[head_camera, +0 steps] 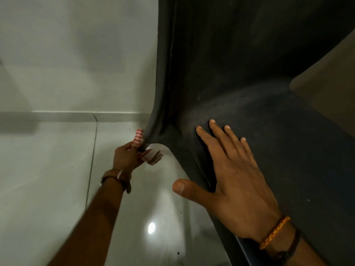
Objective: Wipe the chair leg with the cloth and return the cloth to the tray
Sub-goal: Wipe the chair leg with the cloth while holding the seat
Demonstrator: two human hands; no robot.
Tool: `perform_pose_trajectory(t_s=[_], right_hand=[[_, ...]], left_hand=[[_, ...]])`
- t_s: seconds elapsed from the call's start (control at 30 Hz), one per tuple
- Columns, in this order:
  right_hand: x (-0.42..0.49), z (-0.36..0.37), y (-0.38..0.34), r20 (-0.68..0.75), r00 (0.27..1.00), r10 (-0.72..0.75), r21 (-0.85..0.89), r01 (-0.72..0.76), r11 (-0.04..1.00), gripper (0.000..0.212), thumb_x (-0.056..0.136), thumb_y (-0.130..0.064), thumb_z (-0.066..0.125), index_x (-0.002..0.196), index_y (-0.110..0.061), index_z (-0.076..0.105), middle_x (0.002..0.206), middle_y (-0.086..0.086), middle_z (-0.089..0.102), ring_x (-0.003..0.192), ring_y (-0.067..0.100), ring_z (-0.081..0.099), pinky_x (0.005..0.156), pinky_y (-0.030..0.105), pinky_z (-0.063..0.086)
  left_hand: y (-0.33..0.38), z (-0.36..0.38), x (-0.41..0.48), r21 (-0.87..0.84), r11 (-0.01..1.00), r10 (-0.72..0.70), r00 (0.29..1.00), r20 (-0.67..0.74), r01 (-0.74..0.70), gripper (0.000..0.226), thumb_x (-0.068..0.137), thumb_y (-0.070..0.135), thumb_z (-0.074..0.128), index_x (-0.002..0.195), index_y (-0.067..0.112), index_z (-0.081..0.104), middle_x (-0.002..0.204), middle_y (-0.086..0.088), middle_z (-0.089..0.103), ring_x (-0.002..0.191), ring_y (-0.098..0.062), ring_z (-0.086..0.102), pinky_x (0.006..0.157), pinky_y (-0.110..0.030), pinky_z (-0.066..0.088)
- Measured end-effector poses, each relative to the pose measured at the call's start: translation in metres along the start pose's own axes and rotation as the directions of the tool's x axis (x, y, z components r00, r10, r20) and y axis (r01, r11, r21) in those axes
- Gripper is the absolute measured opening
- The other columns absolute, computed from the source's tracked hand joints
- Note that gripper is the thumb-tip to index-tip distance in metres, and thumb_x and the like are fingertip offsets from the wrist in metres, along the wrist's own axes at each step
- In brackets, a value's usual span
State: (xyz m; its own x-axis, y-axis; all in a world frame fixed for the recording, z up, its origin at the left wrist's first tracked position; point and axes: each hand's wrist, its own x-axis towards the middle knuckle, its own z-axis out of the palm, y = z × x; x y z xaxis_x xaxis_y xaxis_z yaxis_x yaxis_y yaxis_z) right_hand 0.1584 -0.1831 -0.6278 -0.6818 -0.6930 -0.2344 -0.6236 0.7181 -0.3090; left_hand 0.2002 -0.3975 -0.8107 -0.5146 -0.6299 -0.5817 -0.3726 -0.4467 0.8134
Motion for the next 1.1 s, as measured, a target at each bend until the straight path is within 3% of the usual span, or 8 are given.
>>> perform_pose_trajectory(t_s=[0.13,0.33,0.47,0.67,0.77,0.87,0.97,1.1], right_hand=[[0.001,0.003,0.003,-0.02,1.0,-0.003,0.03,0.003,1.0,0.117,0.06,-0.111,0.013,0.159,-0.056,-0.012,0.17,-0.03,-0.023,0.152,-0.006,-0.032,0.128,0.037,-0.017],[0.002,0.002,0.002,-0.026,1.0,0.001,0.044,0.0,0.999,0.112,0.058,-0.111,0.018,0.154,-0.063,-0.016,0.166,-0.037,-0.026,0.15,-0.01,-0.032,0.127,0.037,-0.016],[0.001,0.002,0.001,-0.041,0.999,-0.004,0.056,0.007,0.998,0.114,0.061,-0.11,0.019,0.159,-0.057,-0.008,0.17,-0.033,-0.02,0.153,-0.008,-0.028,0.129,0.037,-0.013],[0.001,0.001,-0.002,-0.053,0.999,0.001,0.066,0.002,0.998,0.115,0.066,-0.106,0.024,0.164,-0.049,0.005,0.176,-0.022,-0.008,0.159,0.0,-0.017,0.133,0.044,-0.006],[0.001,0.0,-0.002,-0.055,0.998,0.015,0.072,-0.011,0.997,0.114,0.068,-0.105,0.027,0.165,-0.047,0.008,0.176,-0.02,-0.005,0.16,0.002,-0.014,0.133,0.045,-0.004],[0.001,0.001,-0.003,-0.06,0.998,0.018,0.073,-0.014,0.997,0.116,0.068,-0.106,0.026,0.165,-0.046,0.01,0.177,-0.018,-0.002,0.161,0.003,-0.012,0.133,0.047,-0.002],[0.001,0.002,-0.003,-0.058,0.998,0.024,0.075,-0.02,0.997,0.116,0.067,-0.105,0.027,0.165,-0.046,0.01,0.177,-0.019,-0.002,0.161,0.002,-0.012,0.133,0.046,-0.002],[-0.001,0.001,-0.003,-0.049,0.999,0.021,0.085,-0.016,0.996,0.114,0.066,-0.102,0.03,0.165,-0.049,0.008,0.176,-0.022,-0.005,0.16,-0.001,-0.015,0.133,0.045,-0.003]], left_hand=[[-0.028,-0.001,0.063,0.006,0.981,-0.192,0.98,0.056,0.192,0.044,0.106,0.026,0.058,0.136,-0.006,0.061,0.135,-0.027,0.064,0.114,-0.037,0.065,0.11,-0.05,0.05],[-0.065,0.003,0.099,-0.049,0.974,-0.225,0.974,-0.026,0.223,0.046,0.105,0.029,0.06,0.139,-0.001,0.06,0.136,-0.026,0.063,0.125,-0.043,0.062,0.109,-0.052,0.05],[-0.07,-0.012,0.104,-0.003,0.976,-0.216,0.974,-0.069,0.216,0.037,0.103,0.012,0.062,0.138,0.003,0.064,0.136,-0.024,0.066,0.121,-0.041,0.065,0.107,-0.052,0.053],[-0.022,-0.023,0.033,0.116,0.988,0.103,0.995,0.011,-0.103,0.03,0.1,0.025,0.065,0.125,0.009,0.074,0.11,-0.015,0.079,0.093,-0.024,0.078,0.092,-0.048,0.063],[0.023,-0.032,-0.021,0.094,0.932,0.332,0.929,0.162,-0.349,0.031,0.087,0.044,0.069,0.111,0.028,0.078,0.096,0.0,0.083,0.085,-0.012,0.08,0.073,-0.03,0.066],[0.054,-0.042,-0.045,0.052,0.891,0.426,0.87,0.247,-0.451,0.024,0.084,0.047,0.069,0.105,0.039,0.077,0.097,0.01,0.082,0.084,-0.007,0.08,0.066,-0.022,0.064],[0.044,-0.039,-0.018,0.128,0.901,0.378,0.894,0.24,-0.415,0.031,0.082,0.053,0.07,0.1,0.03,0.08,0.087,0.004,0.082,0.077,-0.011,0.08,0.063,-0.022,0.064],[-0.019,-0.029,0.075,0.3,0.945,0.104,0.989,0.109,-0.132,0.012,0.094,0.022,0.073,0.091,0.014,0.081,0.089,-0.018,0.078,0.084,-0.033,0.077,0.083,-0.051,0.065]])
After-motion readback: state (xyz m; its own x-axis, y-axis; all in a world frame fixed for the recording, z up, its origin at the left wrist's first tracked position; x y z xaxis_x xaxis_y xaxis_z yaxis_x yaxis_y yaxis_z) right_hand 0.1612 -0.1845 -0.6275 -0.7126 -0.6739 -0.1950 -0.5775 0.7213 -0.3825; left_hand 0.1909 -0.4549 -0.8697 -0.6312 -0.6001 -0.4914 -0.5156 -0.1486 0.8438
